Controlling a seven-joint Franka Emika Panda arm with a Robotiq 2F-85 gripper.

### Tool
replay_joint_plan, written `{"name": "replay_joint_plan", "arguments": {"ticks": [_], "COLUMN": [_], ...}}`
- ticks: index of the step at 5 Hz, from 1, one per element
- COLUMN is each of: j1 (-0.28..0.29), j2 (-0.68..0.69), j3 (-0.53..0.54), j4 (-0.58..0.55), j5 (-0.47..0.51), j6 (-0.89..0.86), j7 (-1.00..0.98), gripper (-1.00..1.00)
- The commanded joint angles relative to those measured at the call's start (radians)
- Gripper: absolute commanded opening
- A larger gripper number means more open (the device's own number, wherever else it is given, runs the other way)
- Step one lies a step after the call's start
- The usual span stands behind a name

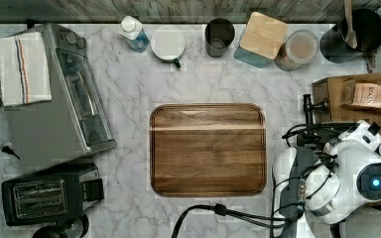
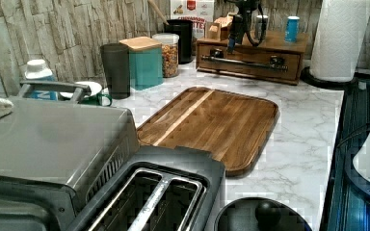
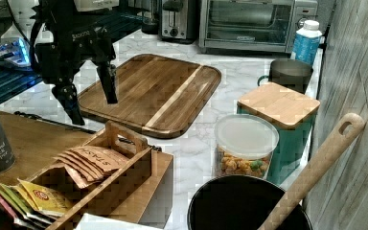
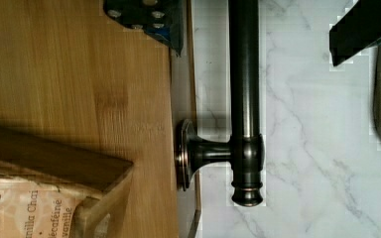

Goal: Open the drawer.

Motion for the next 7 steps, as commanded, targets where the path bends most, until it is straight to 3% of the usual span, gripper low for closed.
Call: {"name": "replay_joint_plan", "arguments": {"ticks": [1,2,4,6,7], "j1": [-0.026,-0.028,-0.069,-0.047,-0.067], "j2": [0.017,0.031,0.095,0.086,0.08], "j3": [0.018,0.016,0.083,0.093,0.122], "j4": [-0.079,-0.096,-0.075,-0.088,-0.066], "j5": [0.092,0.088,0.224,0.173,0.182], "j6": [0.051,0.108,0.154,0.149,0.086], "j7": [-0.091,-0.097,-0.207,-0.13,-0.213], "gripper": [1.0,1.0,1.0,1.0,1.0]}}
